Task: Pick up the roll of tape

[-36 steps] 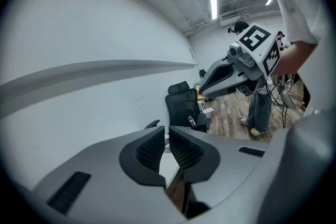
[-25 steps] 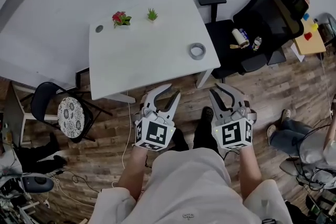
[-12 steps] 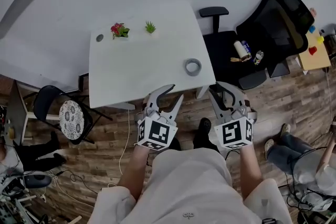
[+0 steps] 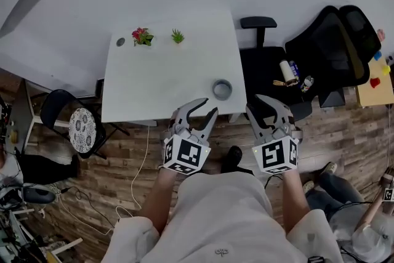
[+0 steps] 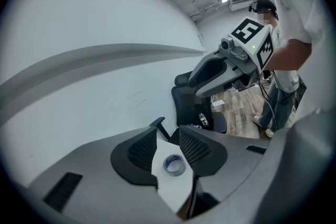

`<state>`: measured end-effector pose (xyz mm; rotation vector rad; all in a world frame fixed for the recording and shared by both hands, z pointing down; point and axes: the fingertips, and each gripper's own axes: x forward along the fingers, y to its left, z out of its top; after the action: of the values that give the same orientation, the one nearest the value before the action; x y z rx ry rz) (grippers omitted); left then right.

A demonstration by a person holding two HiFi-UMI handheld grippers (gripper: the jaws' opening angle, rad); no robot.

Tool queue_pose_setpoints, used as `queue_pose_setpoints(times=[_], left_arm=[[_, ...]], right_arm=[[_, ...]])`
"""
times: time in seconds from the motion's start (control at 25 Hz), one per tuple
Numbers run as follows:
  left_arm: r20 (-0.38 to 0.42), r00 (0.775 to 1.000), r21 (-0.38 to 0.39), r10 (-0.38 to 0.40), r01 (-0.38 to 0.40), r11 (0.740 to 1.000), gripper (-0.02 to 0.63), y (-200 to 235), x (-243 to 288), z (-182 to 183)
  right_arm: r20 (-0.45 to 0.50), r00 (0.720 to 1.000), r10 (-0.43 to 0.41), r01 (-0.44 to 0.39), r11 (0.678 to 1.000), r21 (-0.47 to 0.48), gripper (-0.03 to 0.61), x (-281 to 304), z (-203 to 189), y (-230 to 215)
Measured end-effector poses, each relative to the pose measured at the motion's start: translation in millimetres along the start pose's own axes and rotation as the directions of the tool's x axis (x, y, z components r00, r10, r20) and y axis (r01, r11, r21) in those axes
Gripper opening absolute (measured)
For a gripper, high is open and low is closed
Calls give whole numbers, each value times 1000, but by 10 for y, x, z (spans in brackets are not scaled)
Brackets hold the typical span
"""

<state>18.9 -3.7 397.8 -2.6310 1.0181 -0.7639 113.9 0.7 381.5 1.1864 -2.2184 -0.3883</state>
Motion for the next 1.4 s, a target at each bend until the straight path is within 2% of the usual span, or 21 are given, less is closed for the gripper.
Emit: queue_pose_setpoints(times=[0.48, 0.68, 1.0, 1.4], left_arm=[[-91, 995, -74, 38, -44, 996, 153, -205, 302, -85], [-129, 992, -82, 6, -16, 997, 153, -297, 403, -205], [-177, 982, -50, -62, 54, 997, 153, -387, 646, -420], [-274, 952, 12, -133, 142, 990, 153, -485, 1043, -864]], right_arm=[[36, 993, 113, -113, 993, -25, 126, 130, -250, -188], [16, 991, 131, -131, 991, -4, 126, 122, -377, -168], [-30, 990, 136, -135, 990, 27, 126, 196, -501, -149], [-76, 987, 140, -137, 989, 49, 126, 223, -660, -155]])
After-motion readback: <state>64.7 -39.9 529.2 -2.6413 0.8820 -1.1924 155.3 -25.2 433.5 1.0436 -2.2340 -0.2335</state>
